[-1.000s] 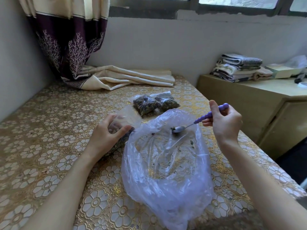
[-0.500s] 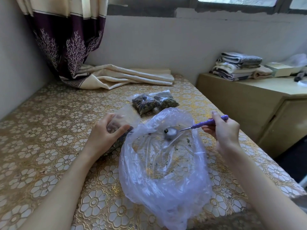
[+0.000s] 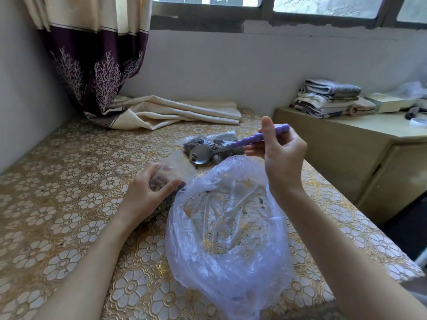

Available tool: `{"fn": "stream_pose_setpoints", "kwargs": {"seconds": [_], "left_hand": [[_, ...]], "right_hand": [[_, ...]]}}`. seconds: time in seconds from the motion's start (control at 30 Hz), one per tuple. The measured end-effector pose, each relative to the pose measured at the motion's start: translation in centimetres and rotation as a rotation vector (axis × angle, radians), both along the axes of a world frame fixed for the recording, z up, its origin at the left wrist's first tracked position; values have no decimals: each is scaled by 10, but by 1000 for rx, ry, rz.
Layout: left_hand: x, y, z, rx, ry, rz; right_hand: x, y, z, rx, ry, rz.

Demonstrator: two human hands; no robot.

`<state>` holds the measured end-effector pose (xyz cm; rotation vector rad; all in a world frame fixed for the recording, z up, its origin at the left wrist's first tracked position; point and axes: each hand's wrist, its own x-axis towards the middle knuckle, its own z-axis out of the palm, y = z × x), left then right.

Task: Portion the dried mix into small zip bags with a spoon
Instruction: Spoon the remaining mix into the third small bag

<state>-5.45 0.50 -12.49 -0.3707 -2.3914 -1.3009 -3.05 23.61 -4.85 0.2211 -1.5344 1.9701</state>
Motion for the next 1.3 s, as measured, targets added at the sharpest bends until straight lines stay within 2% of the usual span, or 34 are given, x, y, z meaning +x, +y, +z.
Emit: {"fn": "stream_pose_setpoints", "kwargs": {"seconds": [0.23, 0.33, 0.43, 0.57, 0.73, 1.03, 1.3], "left_hand": [[0, 1, 1, 19, 1, -5], [-1, 0, -1, 20, 10, -1], [-2, 0, -2, 13, 16, 1], [-2, 0, -2, -1, 16, 6], [-1, 0, -2, 19, 4, -6], [-1, 0, 0, 20, 2, -16], [0, 0, 0, 15, 1, -7]], "right_hand": [[0, -21, -8, 220, 91, 196], [2, -13, -7, 142, 76, 180], [2, 5, -11, 48, 13, 53], [1, 28, -32, 62, -163, -61], [-9, 32, -55, 60, -348, -50], [-29, 25, -63, 23, -416, -81], [-35, 28, -61, -135, -545, -7]]}}
